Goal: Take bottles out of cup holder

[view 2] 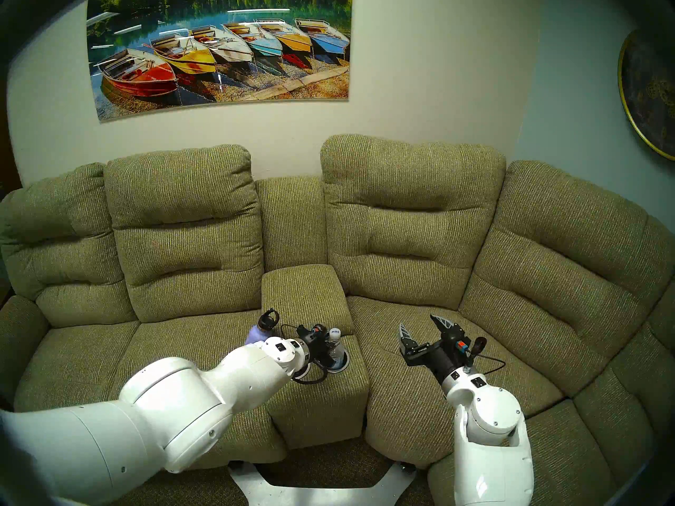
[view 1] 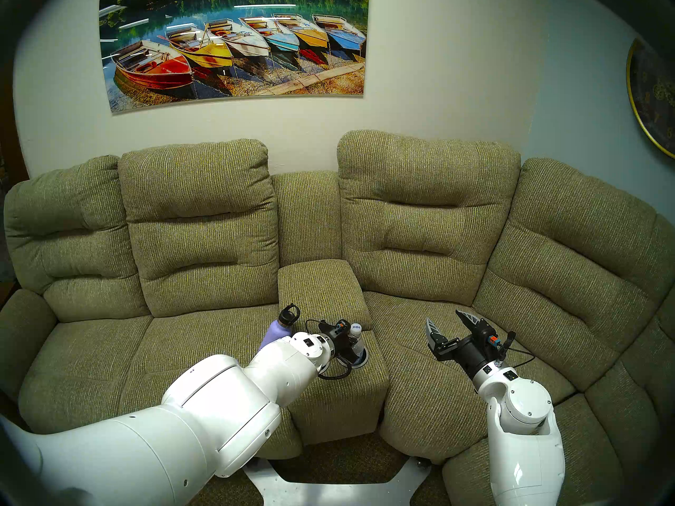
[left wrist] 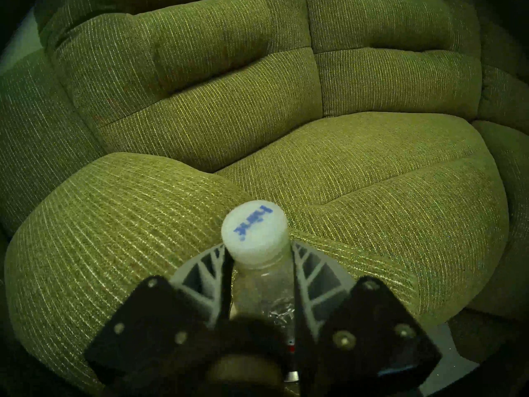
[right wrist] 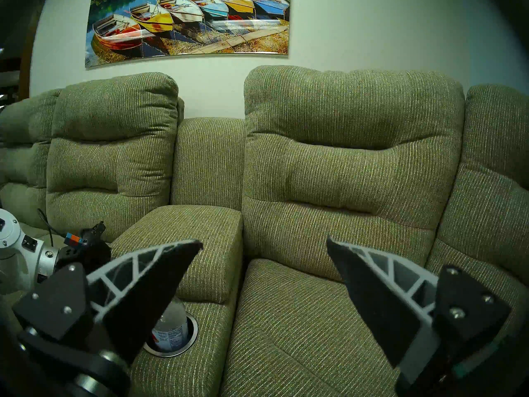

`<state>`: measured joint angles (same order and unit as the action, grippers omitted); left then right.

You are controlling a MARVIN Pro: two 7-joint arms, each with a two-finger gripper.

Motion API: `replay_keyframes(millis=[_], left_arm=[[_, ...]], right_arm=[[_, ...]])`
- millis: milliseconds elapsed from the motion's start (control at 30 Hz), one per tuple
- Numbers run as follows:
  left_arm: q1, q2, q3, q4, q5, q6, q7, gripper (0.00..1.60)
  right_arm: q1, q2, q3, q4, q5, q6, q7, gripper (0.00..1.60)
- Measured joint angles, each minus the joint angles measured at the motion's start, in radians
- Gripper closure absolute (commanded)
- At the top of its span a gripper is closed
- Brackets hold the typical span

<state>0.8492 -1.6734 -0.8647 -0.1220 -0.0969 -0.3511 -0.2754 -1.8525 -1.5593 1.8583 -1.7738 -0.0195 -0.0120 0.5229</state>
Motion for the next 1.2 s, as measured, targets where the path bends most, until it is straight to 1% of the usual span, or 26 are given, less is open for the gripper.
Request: replay_keyframes(millis=[167,200,433,467,633,900,1200], left_arm=[[0.015,0.017,-0.008,-0.007,-0.005,-0.058,0.003,1.60],[0.019,0.022,-0.010,-0.010,-0.006,-0.080,0.003,1.60],[0.035,0.042,-0.015,-0.025,-0.008,-0.169,0.005,1.60],[0.039,0.046,-0.015,-0.026,-0.008,-0.190,0.006,1.60],[0.051,0.058,-0.019,-0.033,-0.009,-0.247,0.009,1.60],[0.059,0.073,-0.025,-0.056,-0.011,-0.308,0.008,1.60],[0.068,0.095,-0.026,-0.109,-0.008,-0.376,0.014,1.60]], right_arm=[[0.000,0.000,0.000,-0.001,0.000,0.000,0.000,0.00],[0.000,0.000,0.000,-0.002,0.000,0.000,0.000,0.00],[-0.001,0.000,0.000,-0.004,0.000,0.000,0.000,0.00],[-0.001,0.000,0.000,-0.005,0.000,0.000,0.000,0.00],[-0.001,0.000,0.000,-0.006,0.000,0.000,0.000,0.00],[-0.001,0.000,0.000,-0.006,0.000,0.000,0.000,0.00],[-0.001,0.000,0.000,-0.006,0.000,0.000,0.000,0.00]])
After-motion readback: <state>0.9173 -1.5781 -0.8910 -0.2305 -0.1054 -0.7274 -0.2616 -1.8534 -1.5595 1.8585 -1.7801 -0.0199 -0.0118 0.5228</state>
